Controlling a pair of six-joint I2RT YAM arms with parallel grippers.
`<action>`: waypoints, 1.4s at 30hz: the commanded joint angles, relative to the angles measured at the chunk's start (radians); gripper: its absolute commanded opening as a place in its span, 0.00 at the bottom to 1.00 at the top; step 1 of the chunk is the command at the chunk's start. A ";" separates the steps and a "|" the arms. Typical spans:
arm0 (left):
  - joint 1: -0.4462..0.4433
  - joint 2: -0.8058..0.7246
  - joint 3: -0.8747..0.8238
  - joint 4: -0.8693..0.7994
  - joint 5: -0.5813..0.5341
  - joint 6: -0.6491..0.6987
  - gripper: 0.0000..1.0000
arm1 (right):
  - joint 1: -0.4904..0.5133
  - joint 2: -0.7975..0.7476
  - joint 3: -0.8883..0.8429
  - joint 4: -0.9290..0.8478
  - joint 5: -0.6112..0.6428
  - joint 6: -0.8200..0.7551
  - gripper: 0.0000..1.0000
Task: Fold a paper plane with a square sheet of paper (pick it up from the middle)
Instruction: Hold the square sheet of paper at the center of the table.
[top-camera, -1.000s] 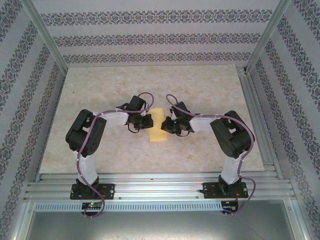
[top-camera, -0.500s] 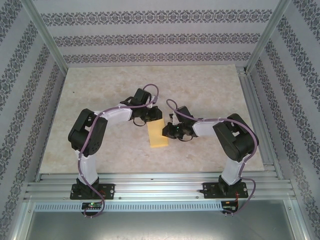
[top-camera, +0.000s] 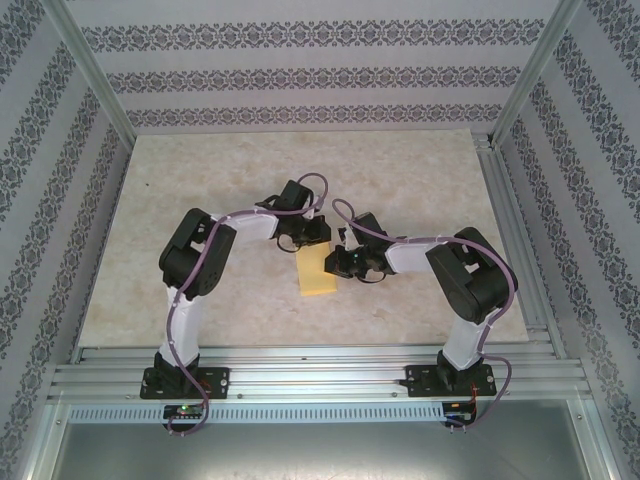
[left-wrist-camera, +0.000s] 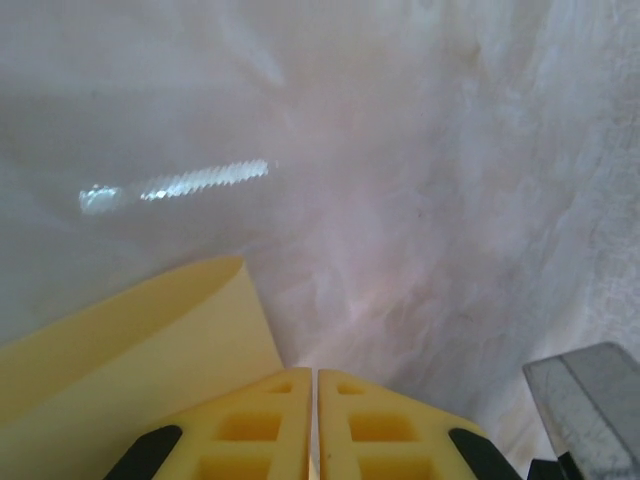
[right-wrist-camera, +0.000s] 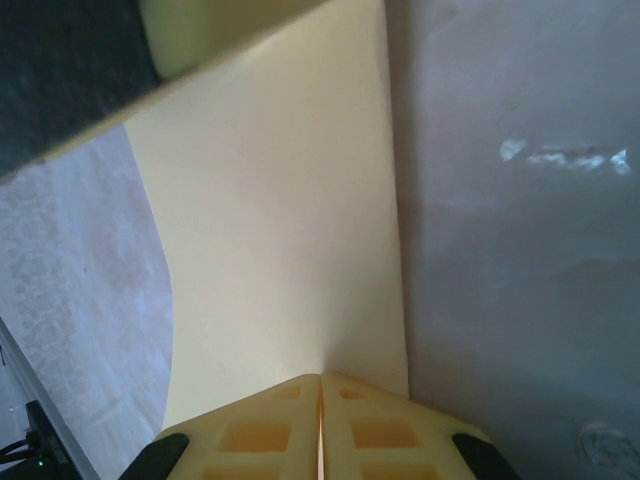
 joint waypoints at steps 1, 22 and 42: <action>-0.003 0.022 0.038 -0.002 -0.051 0.028 0.11 | 0.009 0.022 -0.031 -0.042 -0.008 -0.005 0.10; 0.048 0.076 0.047 -0.012 -0.072 0.072 0.10 | -0.005 -0.013 -0.014 -0.096 -0.020 -0.040 0.10; 0.062 0.089 0.014 0.009 0.020 0.073 0.09 | -0.028 -0.026 0.148 -0.078 0.096 0.039 0.12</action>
